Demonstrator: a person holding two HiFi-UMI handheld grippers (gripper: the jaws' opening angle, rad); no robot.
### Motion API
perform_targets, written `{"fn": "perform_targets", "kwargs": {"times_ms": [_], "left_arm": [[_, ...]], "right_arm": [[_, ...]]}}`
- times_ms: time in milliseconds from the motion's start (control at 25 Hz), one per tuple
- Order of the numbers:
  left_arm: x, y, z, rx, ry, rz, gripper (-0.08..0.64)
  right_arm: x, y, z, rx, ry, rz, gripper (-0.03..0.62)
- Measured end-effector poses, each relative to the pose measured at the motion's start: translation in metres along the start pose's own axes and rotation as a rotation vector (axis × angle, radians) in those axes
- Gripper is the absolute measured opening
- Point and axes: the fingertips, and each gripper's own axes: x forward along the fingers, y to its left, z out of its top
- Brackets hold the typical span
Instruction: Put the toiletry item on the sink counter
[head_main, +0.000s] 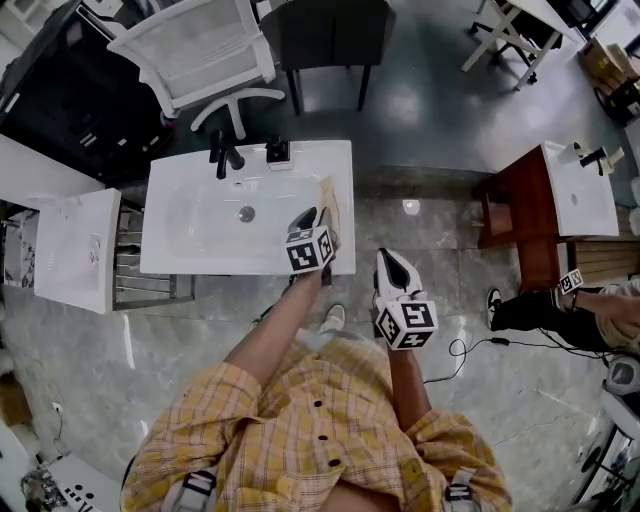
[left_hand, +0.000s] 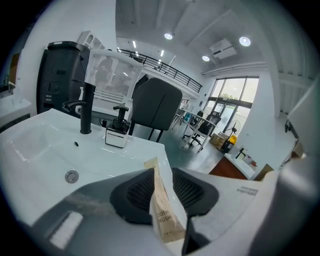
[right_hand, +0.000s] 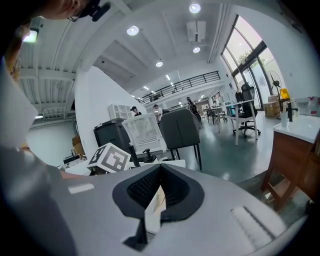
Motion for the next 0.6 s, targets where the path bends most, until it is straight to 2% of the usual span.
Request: {"fn": "perform_targets", "kwargs": {"times_ms": [280, 600], "left_arm": [[-0.038, -0.017, 0.026, 0.035, -0.060, -0.053, 0.095], [-0.084, -0.028, 0.050, 0.127, -0.151, -0.088, 0.015]], "right_arm": [[-0.001, 0.014, 0.020, -0.019, -0.026, 0.024, 0.000], [-0.007, 0.027, 0.042, -0.051, -0.069, 0.052, 0.000]]}}
